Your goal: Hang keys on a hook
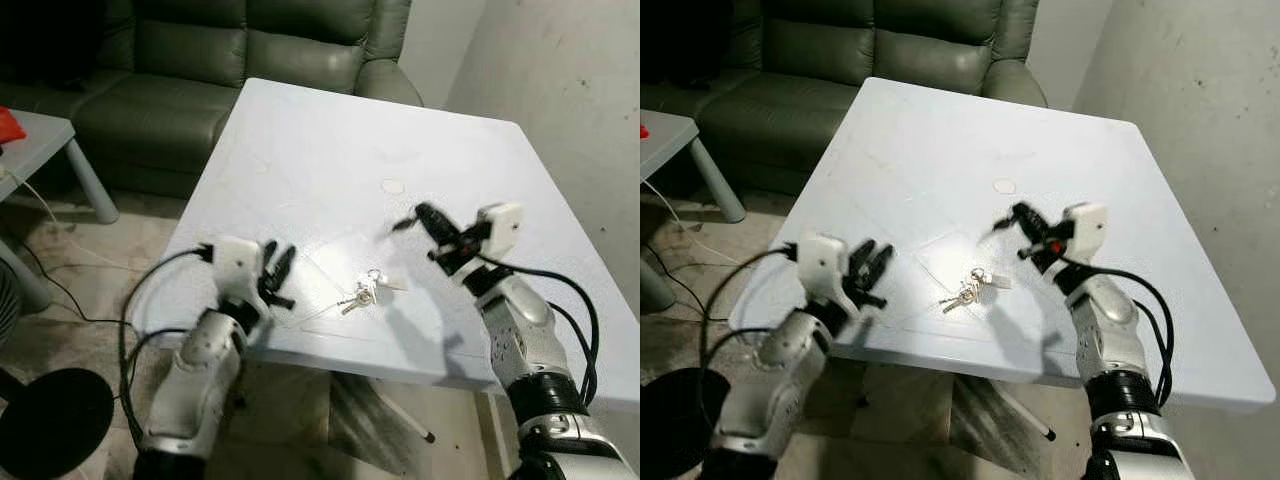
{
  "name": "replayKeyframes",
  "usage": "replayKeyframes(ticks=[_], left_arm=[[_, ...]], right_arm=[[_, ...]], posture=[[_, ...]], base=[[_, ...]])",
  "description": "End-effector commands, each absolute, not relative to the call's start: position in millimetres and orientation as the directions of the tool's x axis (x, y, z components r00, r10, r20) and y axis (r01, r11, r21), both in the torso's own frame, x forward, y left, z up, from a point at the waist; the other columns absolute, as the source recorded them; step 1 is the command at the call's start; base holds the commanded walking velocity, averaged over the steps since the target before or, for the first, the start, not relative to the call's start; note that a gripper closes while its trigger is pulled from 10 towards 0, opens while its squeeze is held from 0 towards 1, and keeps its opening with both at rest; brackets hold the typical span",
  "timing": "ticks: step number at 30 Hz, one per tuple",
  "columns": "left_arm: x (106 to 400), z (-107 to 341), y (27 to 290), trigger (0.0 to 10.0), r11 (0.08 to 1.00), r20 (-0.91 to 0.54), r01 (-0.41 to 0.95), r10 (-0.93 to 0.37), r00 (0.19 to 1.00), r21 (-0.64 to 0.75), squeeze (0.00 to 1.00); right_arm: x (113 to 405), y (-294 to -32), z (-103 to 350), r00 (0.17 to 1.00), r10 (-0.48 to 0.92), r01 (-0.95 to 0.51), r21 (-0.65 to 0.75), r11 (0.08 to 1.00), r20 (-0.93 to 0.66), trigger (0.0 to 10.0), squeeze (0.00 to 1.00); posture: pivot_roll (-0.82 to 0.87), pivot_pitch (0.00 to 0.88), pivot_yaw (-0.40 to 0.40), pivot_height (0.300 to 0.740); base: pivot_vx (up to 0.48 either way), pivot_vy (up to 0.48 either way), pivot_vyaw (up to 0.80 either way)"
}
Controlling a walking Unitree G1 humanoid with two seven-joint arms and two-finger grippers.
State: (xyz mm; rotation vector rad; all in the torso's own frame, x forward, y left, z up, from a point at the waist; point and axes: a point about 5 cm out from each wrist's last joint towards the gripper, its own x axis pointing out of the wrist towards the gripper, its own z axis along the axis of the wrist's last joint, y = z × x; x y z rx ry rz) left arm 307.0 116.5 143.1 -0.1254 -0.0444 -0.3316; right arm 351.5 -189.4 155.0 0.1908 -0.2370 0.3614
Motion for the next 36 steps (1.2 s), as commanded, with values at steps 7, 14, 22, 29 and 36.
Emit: replayKeyframes(ticks=[7,14,22,29,36], left_arm=[[326.6,158.7,140.4,10.0,0.967,0.11,0.222,-0.209,0.972,-0.128,0.0],[331.7,163.3,151.3,10.0,0.967,0.14,0.208,-0.187,0.972,-0.147,0.0],[324.7,154.5,156.0,10.0,0.953,0.142,0.214,-0.186,0.972,-0.215,0.0],[327.8,151.0,159.6,10.0,0.962,0.121,0.162,-0.137,0.983,-0.22,0.0],[337.2,155.0,163.3,10.0,0.969,0.128,0.155,-0.132,0.983,-0.194,0.0]], right_arm=[[348.7,-206.1,174.4,0.944,0.122,-0.162,0.11,0.981,0.307,10.0,0.0],[337.6,-198.3,176.4,0.936,0.103,-0.137,0.079,0.987,0.336,10.0,0.0],[320.2,-177.7,159.2,0.955,0.1,-0.117,0.044,0.992,0.278,10.0,0.0],[316.7,-170.2,151.0,0.969,0.107,-0.113,0.017,0.993,0.222,10.0,0.0],[316.5,-172.0,156.3,0.969,0.099,-0.092,-0.044,0.995,0.225,10.0,0.0]], posture=[[0.06,0.014,-0.082,0.74],[0.04,0.0,-0.074,0.74],[0.03,0.0,-0.059,0.74],[0.02,0.0,-0.056,0.74],[0.01,0.0,-0.048,0.74]], base=[[0.0,0.0,0.0],[0.0,0.0,0.0],[0.0,0.0,0.0],[0.0,0.0,-0.34],[0.0,0.0,-0.78]])
